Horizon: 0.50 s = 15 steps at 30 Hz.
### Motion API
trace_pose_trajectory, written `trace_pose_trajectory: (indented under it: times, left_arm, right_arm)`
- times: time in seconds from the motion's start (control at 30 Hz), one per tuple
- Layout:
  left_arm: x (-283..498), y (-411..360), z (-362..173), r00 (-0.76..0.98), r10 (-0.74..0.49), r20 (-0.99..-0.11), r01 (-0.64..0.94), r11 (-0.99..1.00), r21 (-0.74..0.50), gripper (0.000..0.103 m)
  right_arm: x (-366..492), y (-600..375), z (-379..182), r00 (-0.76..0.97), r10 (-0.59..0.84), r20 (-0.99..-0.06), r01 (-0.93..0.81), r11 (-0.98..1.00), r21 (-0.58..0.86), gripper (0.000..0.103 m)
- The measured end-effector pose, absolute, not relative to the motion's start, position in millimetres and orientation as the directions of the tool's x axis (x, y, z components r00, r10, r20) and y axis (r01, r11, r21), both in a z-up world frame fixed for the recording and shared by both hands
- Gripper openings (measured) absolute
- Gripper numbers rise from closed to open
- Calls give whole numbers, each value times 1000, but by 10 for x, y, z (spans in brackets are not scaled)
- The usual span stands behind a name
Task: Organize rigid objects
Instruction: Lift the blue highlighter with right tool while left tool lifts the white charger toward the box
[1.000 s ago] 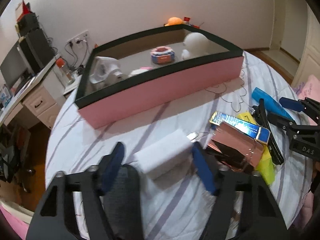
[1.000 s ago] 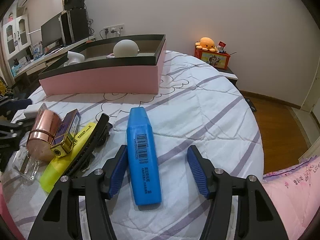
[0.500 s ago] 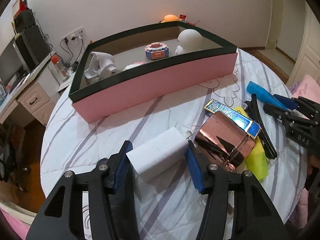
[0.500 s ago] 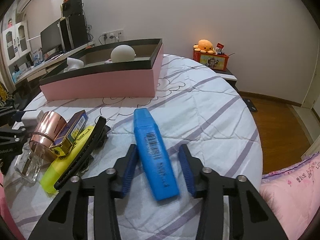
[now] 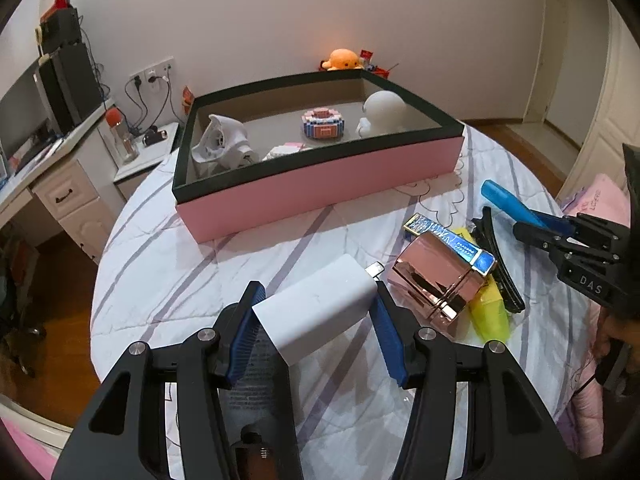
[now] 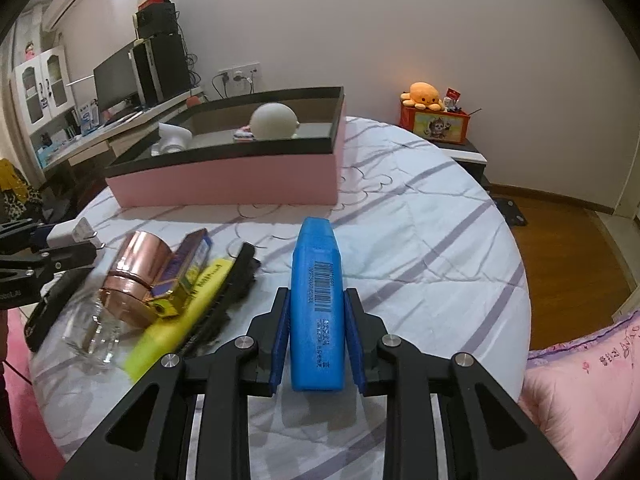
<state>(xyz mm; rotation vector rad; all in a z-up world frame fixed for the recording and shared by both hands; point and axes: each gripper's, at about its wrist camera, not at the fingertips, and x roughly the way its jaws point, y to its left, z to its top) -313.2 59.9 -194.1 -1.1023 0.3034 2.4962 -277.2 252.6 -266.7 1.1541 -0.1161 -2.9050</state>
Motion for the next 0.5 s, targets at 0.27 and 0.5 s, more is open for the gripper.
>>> trace_pose_trajectory:
  times: [0.27,0.5]
  left_arm:
    - [-3129,600,-1675,-647,289,-705,-450,-892,47,54]
    - [-3214,666,-1242,-693,330,-641,-481,-874,70,54]
  right_arm:
    - [-2723,2411,-2402,-762,-57,-645,26,-998,58,26]
    - [-2809,2315,-2035,-800,-112,-589,92,-994,64,26]
